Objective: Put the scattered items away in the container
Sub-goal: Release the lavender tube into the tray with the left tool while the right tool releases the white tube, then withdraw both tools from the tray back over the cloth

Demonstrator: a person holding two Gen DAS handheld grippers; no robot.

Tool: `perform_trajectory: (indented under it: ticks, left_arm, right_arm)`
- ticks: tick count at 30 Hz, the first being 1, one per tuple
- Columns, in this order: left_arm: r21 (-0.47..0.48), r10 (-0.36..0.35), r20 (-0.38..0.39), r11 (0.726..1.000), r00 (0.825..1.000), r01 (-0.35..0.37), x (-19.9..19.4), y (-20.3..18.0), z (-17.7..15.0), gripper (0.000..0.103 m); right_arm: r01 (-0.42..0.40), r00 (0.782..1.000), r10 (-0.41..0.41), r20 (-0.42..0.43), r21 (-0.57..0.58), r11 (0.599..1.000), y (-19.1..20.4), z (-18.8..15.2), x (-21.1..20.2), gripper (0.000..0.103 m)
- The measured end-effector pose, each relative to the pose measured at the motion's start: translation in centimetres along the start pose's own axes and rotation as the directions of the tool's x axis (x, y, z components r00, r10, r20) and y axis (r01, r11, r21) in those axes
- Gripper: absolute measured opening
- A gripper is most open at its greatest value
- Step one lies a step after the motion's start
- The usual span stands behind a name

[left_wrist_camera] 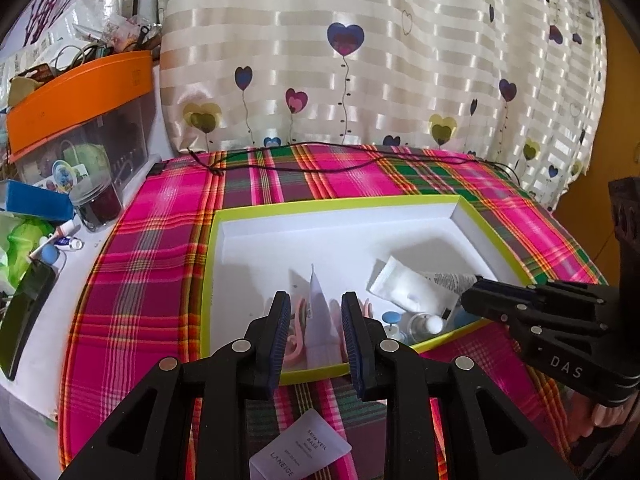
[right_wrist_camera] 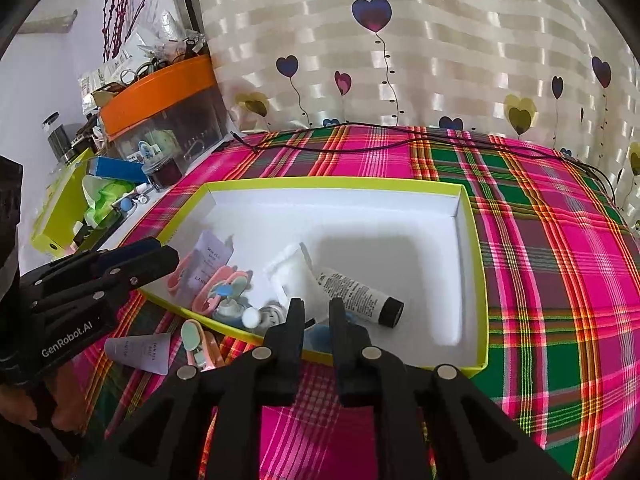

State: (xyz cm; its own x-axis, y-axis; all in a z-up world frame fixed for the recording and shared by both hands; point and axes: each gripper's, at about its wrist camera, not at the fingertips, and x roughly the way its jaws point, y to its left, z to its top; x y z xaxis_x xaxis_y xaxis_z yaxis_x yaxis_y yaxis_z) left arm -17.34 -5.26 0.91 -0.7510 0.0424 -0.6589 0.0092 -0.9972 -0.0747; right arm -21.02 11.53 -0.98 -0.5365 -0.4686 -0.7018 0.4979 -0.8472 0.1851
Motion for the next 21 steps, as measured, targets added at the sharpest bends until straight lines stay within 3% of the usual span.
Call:
perform_trajectory:
  ticks: [21]
  left_arm:
    - [0.004,-0.020,-0.009,1.000,1.000,0.020,-3.7,-1.5,-1.7,0.027]
  right_arm:
    - [-0.068,0.997,0.068,0.039,-0.011,0.998,2.3,-3.0,-4.0,0.013]
